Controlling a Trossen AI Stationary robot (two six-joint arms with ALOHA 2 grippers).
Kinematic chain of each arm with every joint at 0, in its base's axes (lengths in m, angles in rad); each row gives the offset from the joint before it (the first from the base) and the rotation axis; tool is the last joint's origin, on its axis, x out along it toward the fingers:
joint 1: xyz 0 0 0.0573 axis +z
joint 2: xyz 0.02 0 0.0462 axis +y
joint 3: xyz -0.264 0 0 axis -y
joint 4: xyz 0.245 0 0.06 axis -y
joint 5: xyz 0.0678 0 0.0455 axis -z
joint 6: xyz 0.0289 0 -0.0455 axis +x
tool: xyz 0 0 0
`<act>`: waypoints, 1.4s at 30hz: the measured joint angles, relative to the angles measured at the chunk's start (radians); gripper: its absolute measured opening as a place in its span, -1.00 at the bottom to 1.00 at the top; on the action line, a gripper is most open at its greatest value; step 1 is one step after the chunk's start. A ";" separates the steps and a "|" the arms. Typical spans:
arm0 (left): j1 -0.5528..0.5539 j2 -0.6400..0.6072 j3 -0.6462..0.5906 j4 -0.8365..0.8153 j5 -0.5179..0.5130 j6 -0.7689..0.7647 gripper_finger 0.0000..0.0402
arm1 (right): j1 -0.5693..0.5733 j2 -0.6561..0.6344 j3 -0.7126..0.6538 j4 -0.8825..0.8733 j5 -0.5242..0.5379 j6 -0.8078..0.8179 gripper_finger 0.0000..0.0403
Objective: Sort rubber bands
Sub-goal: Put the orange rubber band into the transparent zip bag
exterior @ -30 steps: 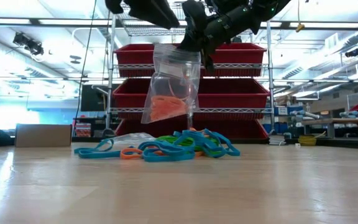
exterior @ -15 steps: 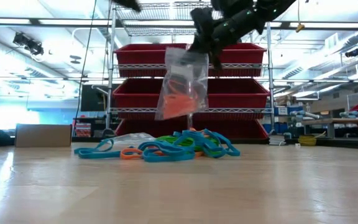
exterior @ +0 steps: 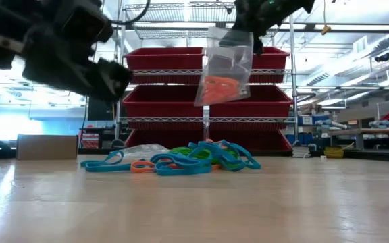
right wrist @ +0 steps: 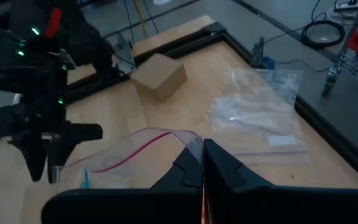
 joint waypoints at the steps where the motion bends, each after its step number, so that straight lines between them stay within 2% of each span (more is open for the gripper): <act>1: -0.010 0.025 -0.026 0.071 -0.010 -0.024 -0.19 | 0.001 0.000 0.000 0.001 0.001 0.000 -1.00; 3: -0.027 0.082 -0.036 0.172 -0.019 -0.051 -0.19 | 0.001 0.001 0.000 -0.001 0.000 -0.001 -1.00; 6: -0.052 0.169 -0.009 0.209 -0.049 -0.052 -0.19 | 0.001 0.015 0.001 0.013 -0.002 -0.001 -1.00; 11: -0.068 0.322 0.047 0.207 -0.205 -0.103 -0.19 | 0.017 0.035 0.000 0.006 -0.014 0.009 -1.00; 15: -0.071 0.394 0.058 0.214 -0.292 -0.156 -0.19 | 0.049 0.037 0.000 0.011 -0.011 0.015 -1.00; 19: -0.074 0.446 0.059 0.298 -0.241 -0.183 -0.20 | 0.073 0.036 0.000 0.016 -0.004 0.020 -1.00; 22: -0.082 0.455 0.059 0.338 -0.239 -0.205 -0.26 | 0.089 0.036 0.000 0.013 0.000 0.023 -1.00; 35: -0.080 0.455 0.115 0.257 -0.322 -0.166 -0.61 | 0.103 0.036 0.000 0.036 0.024 0.023 -1.00; 39: -0.079 0.455 0.139 0.196 -0.320 -0.149 -0.76 | 0.102 0.036 0.000 0.039 0.025 0.022 -1.00; 42: -0.078 0.428 0.142 0.169 -0.268 -0.130 -0.94 | 0.102 0.036 0.000 0.038 0.025 0.022 -1.00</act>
